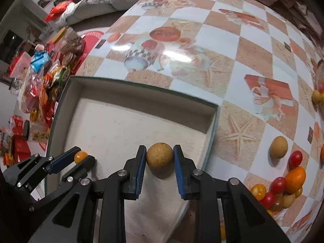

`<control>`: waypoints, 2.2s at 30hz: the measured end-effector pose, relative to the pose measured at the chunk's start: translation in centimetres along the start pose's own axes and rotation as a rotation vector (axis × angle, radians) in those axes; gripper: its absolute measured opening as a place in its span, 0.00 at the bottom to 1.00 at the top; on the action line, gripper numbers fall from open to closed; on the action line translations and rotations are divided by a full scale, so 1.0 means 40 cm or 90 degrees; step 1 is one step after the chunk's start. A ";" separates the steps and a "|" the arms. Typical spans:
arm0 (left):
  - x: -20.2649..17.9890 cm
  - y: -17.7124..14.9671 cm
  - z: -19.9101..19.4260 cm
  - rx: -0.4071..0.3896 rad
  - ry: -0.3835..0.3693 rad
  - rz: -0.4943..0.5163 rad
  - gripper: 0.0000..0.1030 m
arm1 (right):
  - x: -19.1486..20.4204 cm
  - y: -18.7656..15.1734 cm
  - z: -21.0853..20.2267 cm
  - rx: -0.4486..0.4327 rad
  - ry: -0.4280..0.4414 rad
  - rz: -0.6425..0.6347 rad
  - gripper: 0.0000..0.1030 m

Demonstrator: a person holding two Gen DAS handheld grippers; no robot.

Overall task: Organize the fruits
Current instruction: 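Carry the small orange and brown fruit in both tools over the white tray, then open the left tool to drop the orange while the right tool drops the brown fruit, then move both open tools back toward the fruit pile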

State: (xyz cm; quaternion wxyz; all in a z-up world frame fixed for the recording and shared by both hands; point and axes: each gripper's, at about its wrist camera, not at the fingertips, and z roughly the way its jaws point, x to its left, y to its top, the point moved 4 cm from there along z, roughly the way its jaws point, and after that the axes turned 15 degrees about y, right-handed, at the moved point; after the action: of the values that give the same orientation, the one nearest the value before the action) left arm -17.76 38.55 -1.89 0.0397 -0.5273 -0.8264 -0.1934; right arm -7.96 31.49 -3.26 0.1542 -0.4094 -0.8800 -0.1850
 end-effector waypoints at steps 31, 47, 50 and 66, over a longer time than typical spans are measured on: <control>-0.179 -0.028 -0.184 -0.042 -0.053 0.089 0.56 | -0.184 -0.152 -0.293 -0.140 0.003 0.142 0.81; -0.427 -0.054 -0.262 -0.056 -0.119 0.187 0.56 | -0.425 -0.424 -0.391 -0.119 -0.091 0.262 0.81; -0.469 -0.058 -0.256 -0.053 -0.125 0.203 0.56 | -0.435 -0.463 -0.392 -0.112 -0.095 0.266 0.81; -0.533 -0.073 -0.151 -0.003 -0.068 0.192 0.56 | -0.454 -0.520 -0.352 -0.086 -0.118 0.249 0.80</control>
State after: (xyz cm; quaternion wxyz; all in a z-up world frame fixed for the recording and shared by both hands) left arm -11.79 17.02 -2.90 0.0229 -0.6549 -0.7385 -0.1587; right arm -11.24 0.68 -2.62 0.0776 -0.5972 -0.7797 -0.1714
